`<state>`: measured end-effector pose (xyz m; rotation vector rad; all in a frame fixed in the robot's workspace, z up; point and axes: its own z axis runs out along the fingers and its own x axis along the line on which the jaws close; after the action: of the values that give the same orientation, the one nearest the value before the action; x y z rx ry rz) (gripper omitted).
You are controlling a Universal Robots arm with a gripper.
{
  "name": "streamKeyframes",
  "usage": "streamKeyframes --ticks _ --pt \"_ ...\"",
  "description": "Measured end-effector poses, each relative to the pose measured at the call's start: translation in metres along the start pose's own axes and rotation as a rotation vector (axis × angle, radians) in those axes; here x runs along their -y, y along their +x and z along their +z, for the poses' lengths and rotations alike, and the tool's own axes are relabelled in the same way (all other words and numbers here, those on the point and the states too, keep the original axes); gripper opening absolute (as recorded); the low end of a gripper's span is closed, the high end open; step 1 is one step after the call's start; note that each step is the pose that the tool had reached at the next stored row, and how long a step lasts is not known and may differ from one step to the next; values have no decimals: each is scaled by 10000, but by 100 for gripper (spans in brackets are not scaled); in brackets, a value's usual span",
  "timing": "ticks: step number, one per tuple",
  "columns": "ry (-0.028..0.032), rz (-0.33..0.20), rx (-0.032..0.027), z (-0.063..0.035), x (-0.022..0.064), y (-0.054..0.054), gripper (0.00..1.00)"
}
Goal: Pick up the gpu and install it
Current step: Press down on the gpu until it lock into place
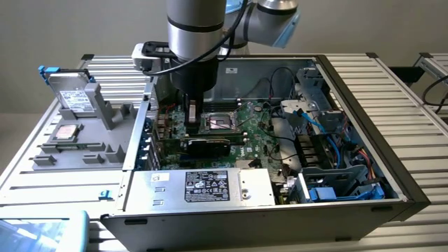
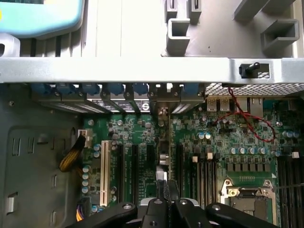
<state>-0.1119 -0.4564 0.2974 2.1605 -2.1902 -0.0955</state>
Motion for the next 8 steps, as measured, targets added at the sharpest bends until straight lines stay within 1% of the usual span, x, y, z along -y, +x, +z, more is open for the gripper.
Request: streamKeyframes --ticks 2,3,5,6,8 --pt "134 8 -111 7 -8 -34 12" --pt "177 12 -152 13 -21 -48 12" --pt "239 15 -194 31 -54 -63 12" --pt "257 16 -213 40 -69 -65 12" --pt "266 17 -222 53 -84 -65 12"
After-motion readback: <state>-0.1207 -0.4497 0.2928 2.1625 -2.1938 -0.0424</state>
